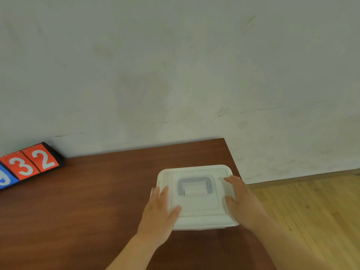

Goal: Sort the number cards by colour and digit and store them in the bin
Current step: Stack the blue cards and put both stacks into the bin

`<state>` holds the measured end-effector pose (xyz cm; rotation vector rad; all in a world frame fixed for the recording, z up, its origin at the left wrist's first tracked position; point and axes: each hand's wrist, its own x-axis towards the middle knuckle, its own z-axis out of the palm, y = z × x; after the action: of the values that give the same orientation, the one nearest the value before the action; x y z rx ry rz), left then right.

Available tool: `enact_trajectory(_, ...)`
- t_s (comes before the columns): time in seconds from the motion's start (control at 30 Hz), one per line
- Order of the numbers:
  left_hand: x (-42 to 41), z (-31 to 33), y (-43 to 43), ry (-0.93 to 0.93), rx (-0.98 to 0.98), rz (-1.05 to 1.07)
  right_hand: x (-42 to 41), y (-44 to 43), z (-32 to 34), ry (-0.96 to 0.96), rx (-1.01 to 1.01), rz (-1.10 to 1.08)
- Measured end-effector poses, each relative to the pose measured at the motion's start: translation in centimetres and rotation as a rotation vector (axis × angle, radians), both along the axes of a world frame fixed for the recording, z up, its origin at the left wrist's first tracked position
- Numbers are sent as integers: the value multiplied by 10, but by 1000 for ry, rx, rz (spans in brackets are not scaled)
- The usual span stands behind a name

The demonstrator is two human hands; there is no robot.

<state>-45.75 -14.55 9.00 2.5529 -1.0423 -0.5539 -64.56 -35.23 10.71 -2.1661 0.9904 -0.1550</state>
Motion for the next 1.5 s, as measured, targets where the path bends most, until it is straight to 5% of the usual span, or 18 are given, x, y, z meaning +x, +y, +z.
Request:
enact_trajectory(0.3,-8,16,-22,-187,57,-131,-5,-1,-17,-18,9,-175)
enact_trajectory(0.47,-14,25,-56,-165,124,-322,-11,-11,-18,-55,313,-362)
enact_trajectory(0.67,-30,7,-59,-167,240,-360,-20,-13,-34,-82,518,-339)
enact_trajectory(0.93,-33,1,-58,-193,280,-351,-21,-1,-28,-163,456,-250)
enact_trajectory(1.5,-34,-3,-53,-217,274,-349,-19,-9,-27,23,241,-69)
